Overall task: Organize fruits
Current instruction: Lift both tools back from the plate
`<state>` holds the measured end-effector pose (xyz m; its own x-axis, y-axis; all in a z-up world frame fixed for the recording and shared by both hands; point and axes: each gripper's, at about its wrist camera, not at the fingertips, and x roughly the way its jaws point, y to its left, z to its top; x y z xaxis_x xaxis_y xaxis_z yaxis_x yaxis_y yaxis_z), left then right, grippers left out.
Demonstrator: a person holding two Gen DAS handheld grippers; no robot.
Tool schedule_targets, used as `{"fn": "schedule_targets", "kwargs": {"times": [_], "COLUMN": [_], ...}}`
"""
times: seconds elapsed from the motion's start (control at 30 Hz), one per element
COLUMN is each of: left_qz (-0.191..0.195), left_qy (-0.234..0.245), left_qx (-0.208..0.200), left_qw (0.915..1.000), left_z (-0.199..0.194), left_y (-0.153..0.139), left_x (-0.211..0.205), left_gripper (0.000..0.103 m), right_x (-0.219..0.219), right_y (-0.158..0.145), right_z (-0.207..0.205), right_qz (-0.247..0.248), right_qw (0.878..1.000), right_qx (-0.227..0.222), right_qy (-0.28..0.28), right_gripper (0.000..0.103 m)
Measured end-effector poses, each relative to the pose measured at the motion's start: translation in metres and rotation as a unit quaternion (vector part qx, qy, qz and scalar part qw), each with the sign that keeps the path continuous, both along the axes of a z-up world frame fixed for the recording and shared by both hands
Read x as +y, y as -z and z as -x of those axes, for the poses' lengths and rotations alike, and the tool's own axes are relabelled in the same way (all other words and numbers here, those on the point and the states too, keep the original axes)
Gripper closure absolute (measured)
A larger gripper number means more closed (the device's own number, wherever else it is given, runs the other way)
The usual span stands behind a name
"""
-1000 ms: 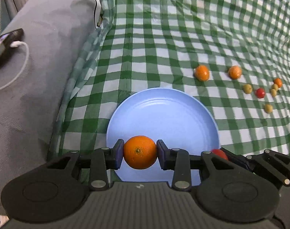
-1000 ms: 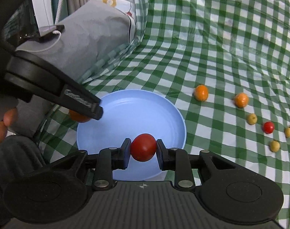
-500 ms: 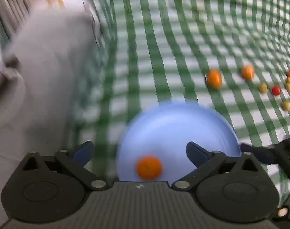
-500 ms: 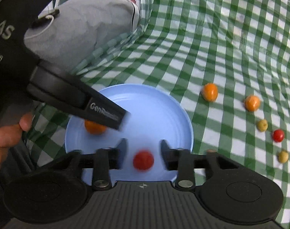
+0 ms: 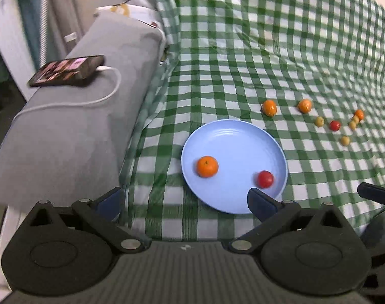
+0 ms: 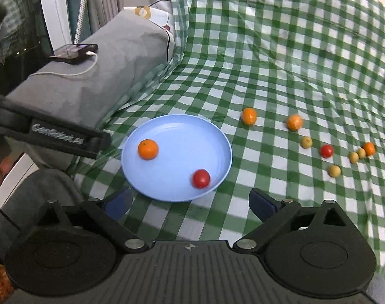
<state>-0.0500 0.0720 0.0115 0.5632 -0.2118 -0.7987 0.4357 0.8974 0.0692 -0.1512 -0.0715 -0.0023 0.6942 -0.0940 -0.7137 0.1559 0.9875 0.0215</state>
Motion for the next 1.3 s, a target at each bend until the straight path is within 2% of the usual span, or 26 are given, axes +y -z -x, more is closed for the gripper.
{"fn": "schedule_targets", "kwargs": {"times": [0.1,0.27,0.47,0.6,0.77,1.3], "left_qz": [0.012,0.035,0.034,0.034,0.016,-0.001], "left_qy": [-0.014,-0.035,-0.04,-0.03,-0.019,-0.016], "left_qx": [-0.012,-0.046,-0.067,-0.076,-0.08,-0.062], "left_qw": [0.9998,0.9977,0.9964,0.9961,0.9965,0.998], "left_z": [0.011,0.031,0.052,0.07,0.08,0.055], "left_y": [-0.015,-0.041,-0.061,-0.065,-0.062,-0.05], "left_x": [0.01,0.023,0.025,0.021,0.017,0.0], "left_gripper": [0.0,0.0,0.0,0.0,0.0,0.0], "right_x": [0.007,0.006,0.009,0.01,0.011,-0.007], "right_y": [-0.018,-0.041,-0.055,-0.057,-0.057,-0.043], "right_z": [0.013,0.038,0.064,0.077,0.085,0.072], "right_qz": [0.027,0.018,0.012,0.01,0.002,-0.02], "right_qw": [0.999,0.997,0.994,0.993,0.992,0.992], "right_qx": [-0.029,-0.074,-0.111,-0.113,-0.121,-0.109], "right_qy": [0.006,0.018,0.021,0.017,0.024,0.054], "right_gripper": [0.003,0.001,0.001,0.001,0.001,0.001]}}
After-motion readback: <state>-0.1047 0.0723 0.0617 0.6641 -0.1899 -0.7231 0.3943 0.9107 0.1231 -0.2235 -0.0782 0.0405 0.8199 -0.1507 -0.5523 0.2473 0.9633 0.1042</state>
